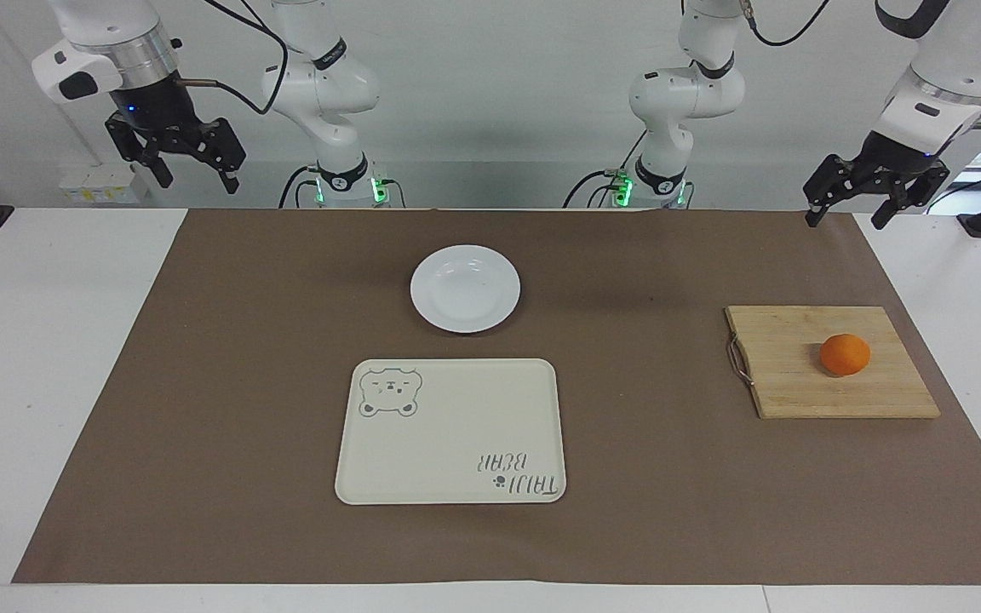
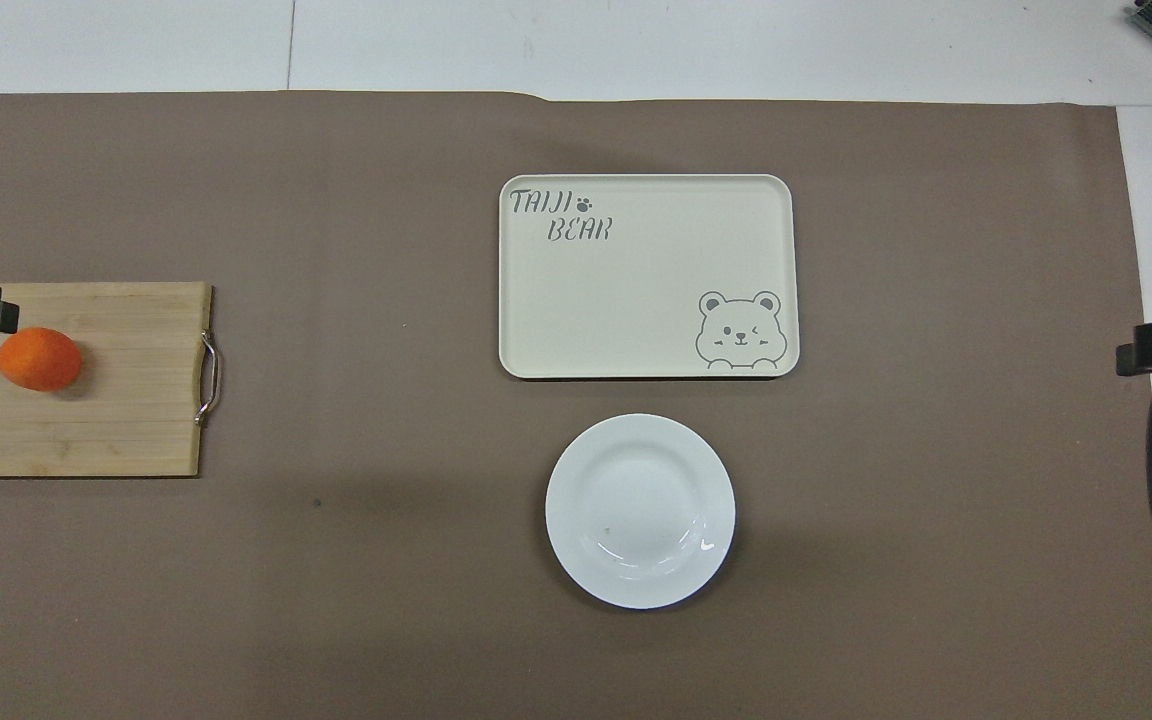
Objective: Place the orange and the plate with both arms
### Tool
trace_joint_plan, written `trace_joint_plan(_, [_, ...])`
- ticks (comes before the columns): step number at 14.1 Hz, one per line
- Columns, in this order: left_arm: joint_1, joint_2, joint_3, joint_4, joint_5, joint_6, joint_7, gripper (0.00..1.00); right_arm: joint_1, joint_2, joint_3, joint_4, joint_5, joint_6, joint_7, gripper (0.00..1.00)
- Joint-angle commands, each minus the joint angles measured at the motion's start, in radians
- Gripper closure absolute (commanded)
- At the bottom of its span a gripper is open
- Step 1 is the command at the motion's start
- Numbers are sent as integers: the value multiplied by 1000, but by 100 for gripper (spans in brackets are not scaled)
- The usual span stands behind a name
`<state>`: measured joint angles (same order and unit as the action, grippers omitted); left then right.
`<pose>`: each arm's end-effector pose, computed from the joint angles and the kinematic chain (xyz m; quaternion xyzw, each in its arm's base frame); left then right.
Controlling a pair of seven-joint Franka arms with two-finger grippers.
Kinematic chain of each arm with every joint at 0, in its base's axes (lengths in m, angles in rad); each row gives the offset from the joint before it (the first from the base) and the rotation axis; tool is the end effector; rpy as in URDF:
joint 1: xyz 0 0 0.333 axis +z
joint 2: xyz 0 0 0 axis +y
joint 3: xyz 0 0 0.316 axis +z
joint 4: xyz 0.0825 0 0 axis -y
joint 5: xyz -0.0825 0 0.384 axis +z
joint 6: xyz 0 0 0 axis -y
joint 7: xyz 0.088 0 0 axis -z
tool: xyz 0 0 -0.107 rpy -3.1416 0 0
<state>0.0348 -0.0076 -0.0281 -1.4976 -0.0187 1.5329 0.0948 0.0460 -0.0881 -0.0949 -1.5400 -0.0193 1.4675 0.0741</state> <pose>0.5487 0.0015 0.6597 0.9987 -0.0446 0.0219 0.0081 0.5148 -0.0301 0.6767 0.9980 -0.0624 0.0077 0.0053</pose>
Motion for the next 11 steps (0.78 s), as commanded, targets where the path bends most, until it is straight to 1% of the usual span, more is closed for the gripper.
trace_joint_plan(1, [4,-9,-6,0,16,-20,-7,0,-9,-19,4,-19,10,5,-23,0])
trace_joint_plan(11, [-4,-14,-7,-1,16,-39,-14,0,-11,-19,4,-19,10,7,-23,0])
